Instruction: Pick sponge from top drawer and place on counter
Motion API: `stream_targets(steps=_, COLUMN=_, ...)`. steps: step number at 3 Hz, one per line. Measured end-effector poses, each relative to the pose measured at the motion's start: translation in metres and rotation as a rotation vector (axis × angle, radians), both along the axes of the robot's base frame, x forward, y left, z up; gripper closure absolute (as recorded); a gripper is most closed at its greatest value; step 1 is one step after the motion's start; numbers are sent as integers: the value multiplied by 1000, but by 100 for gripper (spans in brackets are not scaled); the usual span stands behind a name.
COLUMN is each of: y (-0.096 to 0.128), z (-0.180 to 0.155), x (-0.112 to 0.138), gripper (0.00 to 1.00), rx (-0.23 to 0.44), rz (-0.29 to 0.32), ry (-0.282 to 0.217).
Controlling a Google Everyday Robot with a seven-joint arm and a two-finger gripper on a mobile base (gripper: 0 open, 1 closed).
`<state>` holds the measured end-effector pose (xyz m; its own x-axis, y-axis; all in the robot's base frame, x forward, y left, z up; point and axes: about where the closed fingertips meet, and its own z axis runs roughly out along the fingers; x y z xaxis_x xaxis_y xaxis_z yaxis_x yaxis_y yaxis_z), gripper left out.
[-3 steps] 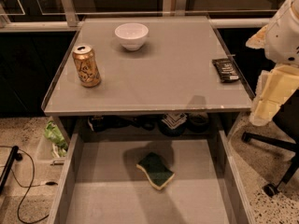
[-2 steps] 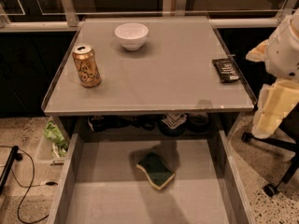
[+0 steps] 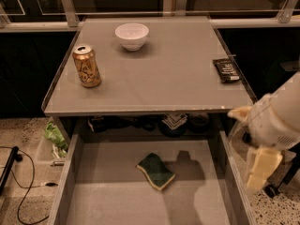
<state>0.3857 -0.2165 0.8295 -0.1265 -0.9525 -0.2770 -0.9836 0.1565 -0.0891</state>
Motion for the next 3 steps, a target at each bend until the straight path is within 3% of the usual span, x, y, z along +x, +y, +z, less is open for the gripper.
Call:
stream_targets(steps=1, y=11, z=-55, x=-15, gripper=0, rx=28, rz=64, ry=29)
stream_targets(steps=3, y=12, z=-59, x=-18, gripper=0, rx=25, rz=67, ry=32)
